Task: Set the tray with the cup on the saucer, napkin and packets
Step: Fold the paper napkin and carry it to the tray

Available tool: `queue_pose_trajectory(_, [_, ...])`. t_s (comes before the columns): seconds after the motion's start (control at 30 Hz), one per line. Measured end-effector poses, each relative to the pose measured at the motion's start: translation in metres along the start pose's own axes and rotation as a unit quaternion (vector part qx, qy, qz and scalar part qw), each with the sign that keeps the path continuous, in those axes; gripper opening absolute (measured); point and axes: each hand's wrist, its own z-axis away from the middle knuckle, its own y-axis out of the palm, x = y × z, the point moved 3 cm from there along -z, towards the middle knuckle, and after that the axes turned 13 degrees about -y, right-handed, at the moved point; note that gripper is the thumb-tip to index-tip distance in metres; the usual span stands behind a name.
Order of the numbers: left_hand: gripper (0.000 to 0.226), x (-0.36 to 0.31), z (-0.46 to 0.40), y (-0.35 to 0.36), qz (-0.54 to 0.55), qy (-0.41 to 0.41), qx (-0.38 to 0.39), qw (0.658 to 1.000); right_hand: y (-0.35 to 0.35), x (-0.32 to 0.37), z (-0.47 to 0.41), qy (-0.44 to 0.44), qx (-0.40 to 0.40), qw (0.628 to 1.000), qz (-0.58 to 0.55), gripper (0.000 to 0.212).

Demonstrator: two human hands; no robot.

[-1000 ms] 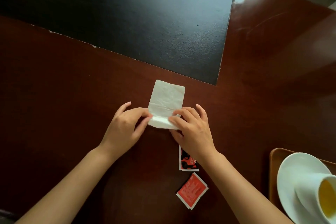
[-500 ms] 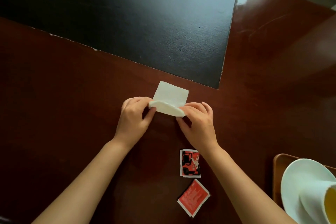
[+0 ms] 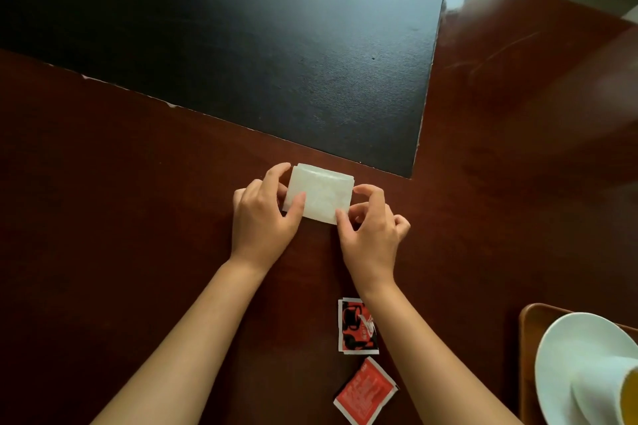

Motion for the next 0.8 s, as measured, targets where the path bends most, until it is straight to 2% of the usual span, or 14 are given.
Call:
queue_pose_trajectory(0.1, [0.045, 0.001, 0.0, 0.001, -0.035, 0.016, 0.01, 0.999, 0.001, 0.0, -0.003, -0.005, 0.004, 1.0, 0.007, 0.028])
queue_pose_trajectory(0.37, [0.041, -0.002, -0.005, 0.007, -0.111, 0.049, 0.016, 0.992, 0.001, 0.003, -0.015, -0.052, 0.023, 0.997, 0.053, 0.012])
queue_pose_trajectory(0.47, [0.041, -0.005, -0.004, 0.009, -0.145, 0.051, 0.001, 0.988, 0.002, 0.002, -0.018, -0.06, 0.037, 0.996, 0.062, 0.009])
queue_pose_trajectory(0.6, [0.05, -0.006, 0.006, 0.006, -0.154, 0.06, -0.033, 0.986, 0.004, 0.001, -0.019, -0.067, 0.044, 0.994, 0.068, 0.005])
queue_pose_trajectory(0.7, [0.055, -0.009, 0.028, 0.012, -0.187, 0.128, 0.052, 0.973, 0.006, 0.002, -0.018, -0.065, 0.033, 0.993, 0.087, 0.005])
queue_pose_trajectory(0.8, [0.062, 0.0, 0.045, 0.019, -0.239, 0.101, 0.144, 0.955, 0.003, 0.0, -0.016, -0.078, 0.014, 0.99, 0.116, 0.018])
